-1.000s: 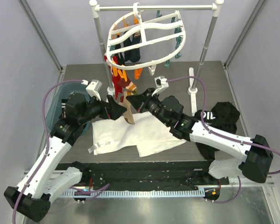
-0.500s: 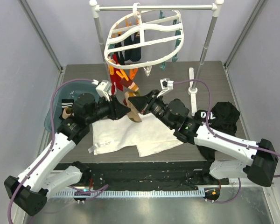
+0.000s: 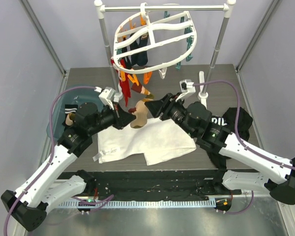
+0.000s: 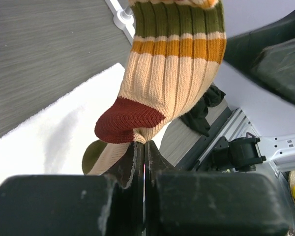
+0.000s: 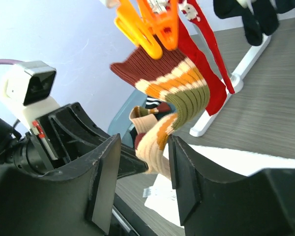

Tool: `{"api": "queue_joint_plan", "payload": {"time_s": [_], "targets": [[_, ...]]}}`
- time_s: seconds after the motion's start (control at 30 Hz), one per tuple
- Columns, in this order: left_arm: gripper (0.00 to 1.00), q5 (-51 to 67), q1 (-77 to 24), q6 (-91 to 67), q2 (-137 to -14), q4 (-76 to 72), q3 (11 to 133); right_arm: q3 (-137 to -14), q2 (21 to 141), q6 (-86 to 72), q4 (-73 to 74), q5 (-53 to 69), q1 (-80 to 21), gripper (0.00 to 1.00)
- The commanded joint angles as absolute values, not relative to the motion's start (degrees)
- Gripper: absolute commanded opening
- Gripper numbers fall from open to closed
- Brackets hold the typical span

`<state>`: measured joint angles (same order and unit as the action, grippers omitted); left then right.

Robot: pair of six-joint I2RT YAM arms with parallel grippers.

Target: Remove the socks clipped to the hanger

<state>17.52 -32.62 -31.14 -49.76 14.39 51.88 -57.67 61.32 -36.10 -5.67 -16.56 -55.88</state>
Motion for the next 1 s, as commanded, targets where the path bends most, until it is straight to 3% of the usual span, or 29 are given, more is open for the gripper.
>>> {"api": "queue_joint_plan", "payload": {"time_s": [0.0,0.2,0.5,0.97], "targets": [[0.0,15.56,-34.27,-31.46,-49.22,12.22,51.5,-66.52,60.46,-30.51,6.12,-19.16,-56.25,0.53],[0.0,11.87,-38.23,-30.41,-49.31,12.83,51.59,-79.53,65.74,-26.81,17.3,-23.28,-56.51,0.53],[0.0,8.7,-41.83,-29.79,-50.19,13.01,52.03,-92.27,74.7,-17.86,18.37,-25.84,-58.97,0.56],[0.0,10.11,-42.1,-29.71,-48.6,13.54,51.77,-95.8,80.16,-10.2,18.02,-27.42,-59.06,0.61]]}}
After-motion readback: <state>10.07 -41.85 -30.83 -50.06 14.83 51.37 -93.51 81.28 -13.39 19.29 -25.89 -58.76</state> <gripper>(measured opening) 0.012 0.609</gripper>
